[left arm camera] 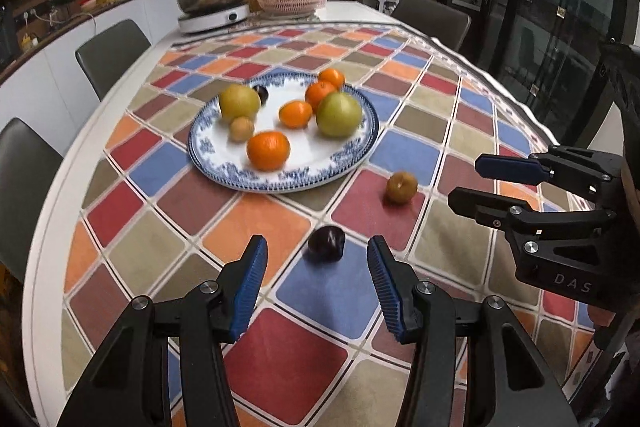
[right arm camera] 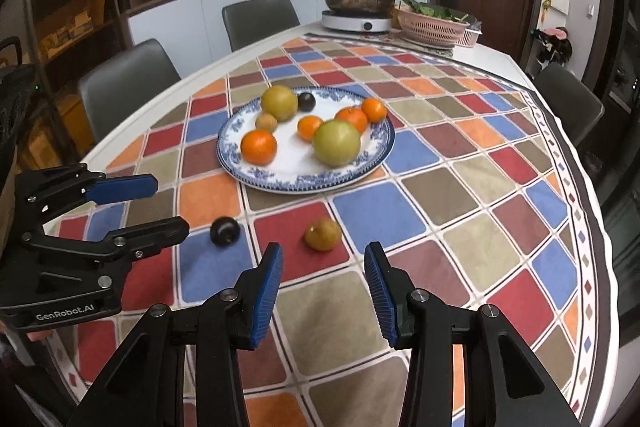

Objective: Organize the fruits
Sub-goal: 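Withdraw both open tools from the plate toward the last fruits, then grasp the second dark plum with the left tool while the right tool grasps the small brown fruit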

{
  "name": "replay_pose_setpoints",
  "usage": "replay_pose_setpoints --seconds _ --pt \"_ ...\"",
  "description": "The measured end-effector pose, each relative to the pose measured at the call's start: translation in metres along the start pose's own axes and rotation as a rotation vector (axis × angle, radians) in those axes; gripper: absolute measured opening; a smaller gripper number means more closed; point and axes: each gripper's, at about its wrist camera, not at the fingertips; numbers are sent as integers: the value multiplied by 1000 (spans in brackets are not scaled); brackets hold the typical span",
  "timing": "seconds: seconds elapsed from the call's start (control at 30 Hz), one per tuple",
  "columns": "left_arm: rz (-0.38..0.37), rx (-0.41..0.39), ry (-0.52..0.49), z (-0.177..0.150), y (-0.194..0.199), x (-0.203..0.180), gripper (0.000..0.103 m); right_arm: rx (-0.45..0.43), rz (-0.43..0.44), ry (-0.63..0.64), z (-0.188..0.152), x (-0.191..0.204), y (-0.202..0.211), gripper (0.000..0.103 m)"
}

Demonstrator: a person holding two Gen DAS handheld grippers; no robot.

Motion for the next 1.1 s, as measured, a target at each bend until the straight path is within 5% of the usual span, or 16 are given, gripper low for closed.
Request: replay_pose_setpoints --seconds 0.5,0.87,1.1 --pt "-70 74 31 -2 -40 7 51 64 7 26 2 6 -44 43" --pt "-93 94 37 2 -53 7 28 89 -11 38 8 10 -64 43" --pt "-105 96 50 4 -55 10 27 100 -18 50 9 13 -71 38"
Point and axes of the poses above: each gripper's, at about its wrist camera, not at the fingertips, and y roughly against the way its jaws point, x to its left, z to its top, and after that the axes turned 3 degrees about -z, right-handed
